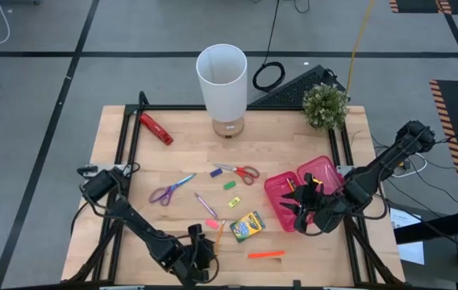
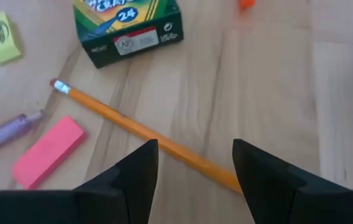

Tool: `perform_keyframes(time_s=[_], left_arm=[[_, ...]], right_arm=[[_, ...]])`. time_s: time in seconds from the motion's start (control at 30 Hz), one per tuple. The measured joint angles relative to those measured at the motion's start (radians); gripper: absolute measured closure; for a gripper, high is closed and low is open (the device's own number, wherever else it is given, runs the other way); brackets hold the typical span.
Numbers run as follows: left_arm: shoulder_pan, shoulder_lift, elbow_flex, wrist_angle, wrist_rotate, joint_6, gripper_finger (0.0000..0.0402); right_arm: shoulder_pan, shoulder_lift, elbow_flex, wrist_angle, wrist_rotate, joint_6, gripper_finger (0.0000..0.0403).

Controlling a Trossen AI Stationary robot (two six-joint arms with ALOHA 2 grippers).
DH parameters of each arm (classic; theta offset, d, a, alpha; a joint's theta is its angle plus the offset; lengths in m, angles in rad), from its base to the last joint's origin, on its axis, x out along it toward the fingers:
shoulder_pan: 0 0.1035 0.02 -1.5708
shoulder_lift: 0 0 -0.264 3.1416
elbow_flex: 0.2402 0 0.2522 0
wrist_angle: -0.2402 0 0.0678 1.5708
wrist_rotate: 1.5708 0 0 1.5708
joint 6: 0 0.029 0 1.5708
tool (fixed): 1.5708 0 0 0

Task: Pack school essentials
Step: Put the yellow pencil into the pink supply box

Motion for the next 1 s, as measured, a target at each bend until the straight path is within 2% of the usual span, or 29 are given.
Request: perform_keyframes(time_s=[0.2,0.33,0.5,0.63,1.0], left_arm=[[0.019,0.006,-0.004,-0.006,-0.008,-0.084,0.0193],[0.035,0.006,-0.008,-0.066,-0.003,-0.057,0.0200],[0.041,-0.021,-0.005,-0.253,0.093,-0.040,0.0245],[0.039,-0.048,-0.008,-0.308,0.126,-0.021,0.0283],[0.063,-0.044,-0.007,-0.309,0.139,0.002,0.0367]], right_arm=[[0.000,0.000,0.000,0.000,0.000,0.000,0.0298],[0.000,0.000,0.000,0.000,-0.001,0.000,0.0298],[0.000,0.000,0.000,-0.001,-0.002,-0.002,0.0298],[0.000,0.000,0.000,-0.003,-0.002,-0.002,0.0298],[0.000,0.000,0.000,0.000,-0.002,-0.003,0.0298]])
